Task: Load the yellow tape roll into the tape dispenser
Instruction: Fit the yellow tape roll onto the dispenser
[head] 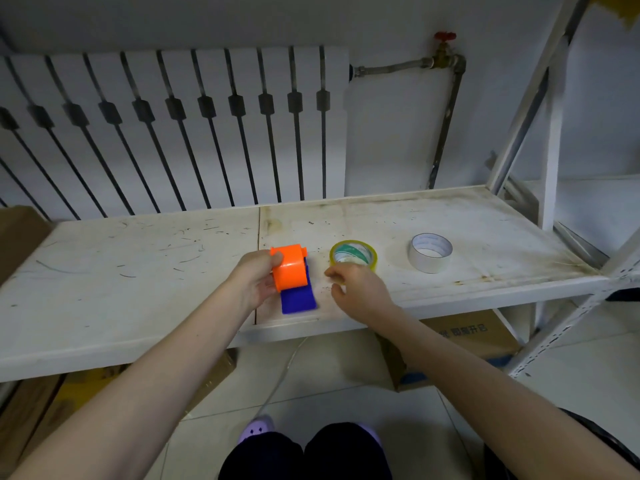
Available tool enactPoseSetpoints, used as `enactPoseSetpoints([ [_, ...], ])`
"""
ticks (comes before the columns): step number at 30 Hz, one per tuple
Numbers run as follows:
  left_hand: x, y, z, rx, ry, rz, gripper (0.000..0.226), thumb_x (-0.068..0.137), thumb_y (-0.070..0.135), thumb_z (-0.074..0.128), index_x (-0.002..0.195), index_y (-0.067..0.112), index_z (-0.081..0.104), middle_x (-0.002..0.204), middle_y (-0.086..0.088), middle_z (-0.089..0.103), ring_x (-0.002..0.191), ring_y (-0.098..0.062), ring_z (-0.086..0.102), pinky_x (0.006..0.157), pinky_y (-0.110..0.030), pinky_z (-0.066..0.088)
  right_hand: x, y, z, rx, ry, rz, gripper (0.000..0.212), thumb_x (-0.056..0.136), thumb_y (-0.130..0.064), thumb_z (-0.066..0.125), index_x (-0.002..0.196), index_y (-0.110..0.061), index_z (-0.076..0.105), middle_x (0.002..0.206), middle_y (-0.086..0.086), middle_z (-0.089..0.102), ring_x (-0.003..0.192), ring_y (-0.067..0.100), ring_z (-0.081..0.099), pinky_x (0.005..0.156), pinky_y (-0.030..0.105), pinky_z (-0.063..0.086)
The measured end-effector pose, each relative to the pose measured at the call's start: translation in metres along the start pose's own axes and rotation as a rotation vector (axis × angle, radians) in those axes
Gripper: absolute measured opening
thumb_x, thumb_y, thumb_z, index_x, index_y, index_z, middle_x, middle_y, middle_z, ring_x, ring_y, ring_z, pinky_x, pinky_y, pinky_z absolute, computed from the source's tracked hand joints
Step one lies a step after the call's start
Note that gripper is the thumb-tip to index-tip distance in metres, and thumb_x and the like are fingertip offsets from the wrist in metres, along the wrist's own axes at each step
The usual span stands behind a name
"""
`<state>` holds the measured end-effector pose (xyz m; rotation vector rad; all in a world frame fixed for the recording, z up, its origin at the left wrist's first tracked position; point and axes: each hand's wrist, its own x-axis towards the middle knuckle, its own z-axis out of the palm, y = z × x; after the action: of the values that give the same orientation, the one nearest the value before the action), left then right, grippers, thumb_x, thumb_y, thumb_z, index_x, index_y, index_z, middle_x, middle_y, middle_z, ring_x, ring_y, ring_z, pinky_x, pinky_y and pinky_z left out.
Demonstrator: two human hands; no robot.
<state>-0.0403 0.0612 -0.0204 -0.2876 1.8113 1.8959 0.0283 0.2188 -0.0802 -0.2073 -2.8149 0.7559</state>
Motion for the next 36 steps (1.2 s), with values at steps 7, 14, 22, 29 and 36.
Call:
enactPoseSetpoints([
  [7, -0.001, -0.008, 0.007, 0.009, -0.068, -0.012, 0.045, 0.096, 0.008, 0.047, 0.139, 0.007, 0.035, 0.137, -0.016, 0.048, 0.124, -0.033, 0.048, 0.086, -0.042, 0.044, 0.018, 0.025, 0.0, -0.313, -0.017, 0.122, 0.048, 0.091, -0.029, 0.054, 0.137, -0.017, 0.043, 0.141, 0.008, 0.048, 0.131, 0.025, 0.04, 0.107, 0.039, 0.034],
  [14, 0.004, -0.01, 0.0, 0.276, 0.015, 0.062, 0.028, 0.092, 0.014, 0.056, 0.118, 0.009, 0.049, 0.119, -0.013, 0.055, 0.103, -0.028, 0.052, 0.09, -0.043, 0.046, 0.021, 0.029, 0.003, -0.058, 0.049, 0.218, 0.027, 0.093, -0.021, 0.052, 0.117, -0.011, 0.06, 0.117, 0.011, 0.063, 0.105, 0.027, 0.057, 0.09, 0.034, 0.048],
  [22, 0.004, -0.015, -0.002, 0.377, 0.033, 0.06, 0.027, 0.086, 0.018, 0.065, 0.109, 0.009, 0.053, 0.107, -0.01, 0.056, 0.097, -0.025, 0.053, 0.087, -0.039, 0.044, 0.012, 0.004, -0.019, 0.841, 0.297, 0.389, 0.015, 0.096, -0.017, 0.046, 0.085, -0.014, 0.056, 0.078, -0.002, 0.053, 0.081, 0.017, 0.05, 0.069, 0.026, 0.047],
  [29, 0.002, -0.015, -0.002, 0.378, 0.082, 0.159, 0.01, 0.087, 0.013, 0.063, 0.084, 0.012, 0.054, 0.101, -0.009, 0.052, 0.086, -0.022, 0.052, 0.075, -0.032, 0.042, 0.003, -0.007, -0.021, 1.088, 0.168, 0.561, 0.022, 0.098, -0.02, 0.043, 0.078, -0.021, 0.053, 0.09, 0.005, 0.053, 0.099, 0.032, 0.052, 0.104, 0.053, 0.041],
  [36, -0.006, -0.011, -0.001, 0.226, 0.038, 0.115, 0.008, 0.087, 0.011, 0.063, 0.083, 0.013, 0.056, 0.085, -0.005, 0.059, 0.076, -0.018, 0.053, 0.083, -0.034, 0.039, 0.002, -0.016, -0.008, 1.068, 0.174, 0.54, 0.023, 0.097, -0.022, 0.045, 0.076, -0.021, 0.053, 0.086, 0.004, 0.054, 0.082, 0.019, 0.049, 0.074, 0.033, 0.042],
])
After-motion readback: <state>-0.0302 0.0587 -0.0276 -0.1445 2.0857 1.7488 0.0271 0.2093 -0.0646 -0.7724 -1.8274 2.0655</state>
